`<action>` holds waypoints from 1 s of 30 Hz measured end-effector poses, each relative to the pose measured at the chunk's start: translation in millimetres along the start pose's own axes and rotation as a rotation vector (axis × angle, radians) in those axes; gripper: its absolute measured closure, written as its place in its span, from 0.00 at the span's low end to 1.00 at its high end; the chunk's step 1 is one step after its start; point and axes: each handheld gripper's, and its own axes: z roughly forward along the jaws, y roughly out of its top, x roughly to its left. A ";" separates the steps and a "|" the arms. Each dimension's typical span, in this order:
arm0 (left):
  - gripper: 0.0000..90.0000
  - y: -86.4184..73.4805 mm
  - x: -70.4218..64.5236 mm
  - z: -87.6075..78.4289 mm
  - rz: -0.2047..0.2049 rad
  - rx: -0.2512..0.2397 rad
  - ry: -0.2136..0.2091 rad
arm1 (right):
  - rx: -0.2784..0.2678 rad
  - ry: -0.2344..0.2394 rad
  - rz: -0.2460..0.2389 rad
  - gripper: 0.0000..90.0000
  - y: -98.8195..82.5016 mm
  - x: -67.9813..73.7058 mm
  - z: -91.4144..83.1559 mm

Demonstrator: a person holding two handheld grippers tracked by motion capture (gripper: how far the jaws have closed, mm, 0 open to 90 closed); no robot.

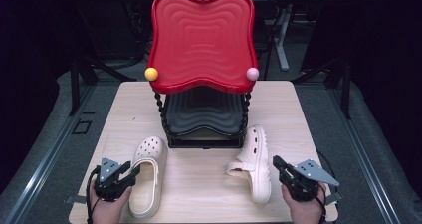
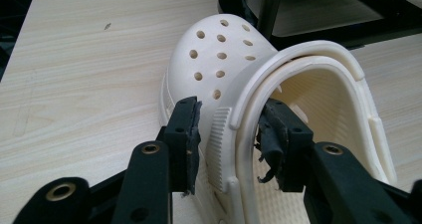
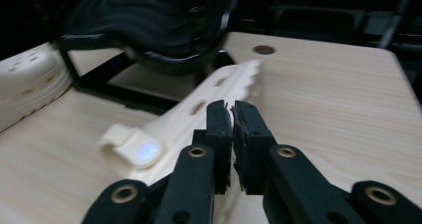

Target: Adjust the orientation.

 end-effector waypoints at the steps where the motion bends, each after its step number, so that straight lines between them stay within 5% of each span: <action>1: 0.65 -0.1 0.3 0.0 0.000 -0.002 0.000 | 0.012 0.010 -0.008 0.97 -0.4 3.6 3.4; 9: 0.58 -3.3 1.2 2.9 0.005 -0.026 -0.015 | 0.115 0.000 -0.103 1.00 -5.8 16.2 27.6; 22: 0.58 -3.9 1.8 2.3 0.005 -0.027 -0.015 | 0.115 -0.005 -0.068 1.00 -5.8 7.2 22.3; 30: 0.58 -4.3 2.0 3.0 -0.002 -0.027 -0.016 | 0.118 -0.016 0.000 1.00 -6.3 -9.0 14.1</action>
